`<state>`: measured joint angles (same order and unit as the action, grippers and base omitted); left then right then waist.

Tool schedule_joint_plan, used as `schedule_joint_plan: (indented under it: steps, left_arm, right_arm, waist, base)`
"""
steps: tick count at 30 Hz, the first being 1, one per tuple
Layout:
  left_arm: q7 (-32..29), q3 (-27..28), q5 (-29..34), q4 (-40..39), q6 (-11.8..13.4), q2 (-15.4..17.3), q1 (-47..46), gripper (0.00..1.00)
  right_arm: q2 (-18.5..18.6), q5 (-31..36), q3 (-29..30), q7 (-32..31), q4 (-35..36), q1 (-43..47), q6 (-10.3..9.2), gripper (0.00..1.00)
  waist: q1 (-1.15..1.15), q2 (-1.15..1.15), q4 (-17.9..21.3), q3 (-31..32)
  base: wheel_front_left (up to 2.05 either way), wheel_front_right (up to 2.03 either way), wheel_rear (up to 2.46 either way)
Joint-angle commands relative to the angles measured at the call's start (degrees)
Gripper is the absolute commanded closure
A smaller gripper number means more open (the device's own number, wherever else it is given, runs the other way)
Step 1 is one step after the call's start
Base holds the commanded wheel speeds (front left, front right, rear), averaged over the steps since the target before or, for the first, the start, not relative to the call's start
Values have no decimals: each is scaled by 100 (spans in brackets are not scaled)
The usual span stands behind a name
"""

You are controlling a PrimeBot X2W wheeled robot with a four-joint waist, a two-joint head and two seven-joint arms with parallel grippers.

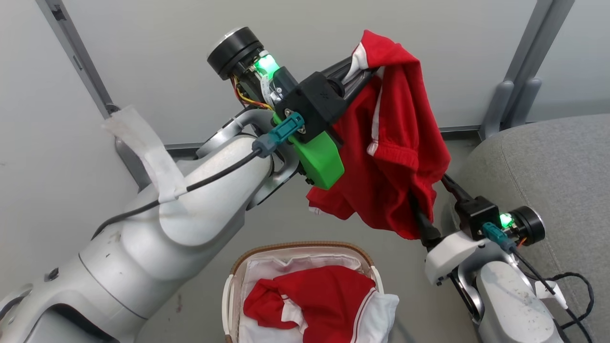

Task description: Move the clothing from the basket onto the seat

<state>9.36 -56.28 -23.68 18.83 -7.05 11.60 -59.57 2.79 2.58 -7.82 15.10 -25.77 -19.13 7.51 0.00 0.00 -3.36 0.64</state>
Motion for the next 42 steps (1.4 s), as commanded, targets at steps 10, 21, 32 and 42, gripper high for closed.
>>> schedule_joint_plan:
  steps: [10, 21, 32, 42]
  left_arm:
    - [47, 68, -278, -231, 201, 158, 474, 100]
    - [487, 401, -833, 397, 535, 273, 1705, 0]
    - [583, 1328, -584, 588, 498, -154, 3217, 0]
    - [580, 2196, -54, 608, 151, -522, 4079, 0]
  right_arm:
    - [20, -20, 95, 10, -359, -496, -4, 100]
    - [21, -31, 308, 10, 155, -532, -4, 100]
    - [18, 164, 661, 10, 764, -575, -4, 100]
    - [20, 139, 865, 10, 1026, -389, -4, 100]
  waist:
    - [0, 0, -62, -75]
    - [0, 0, 109, -150]
    - [0, 0, 222, -262]
    - [0, 0, 309, -335]
  base:
    - [0, 0, 0]
    - [0, 0, 0]
    - [0, 0, 0]
    - [0, 0, 0]
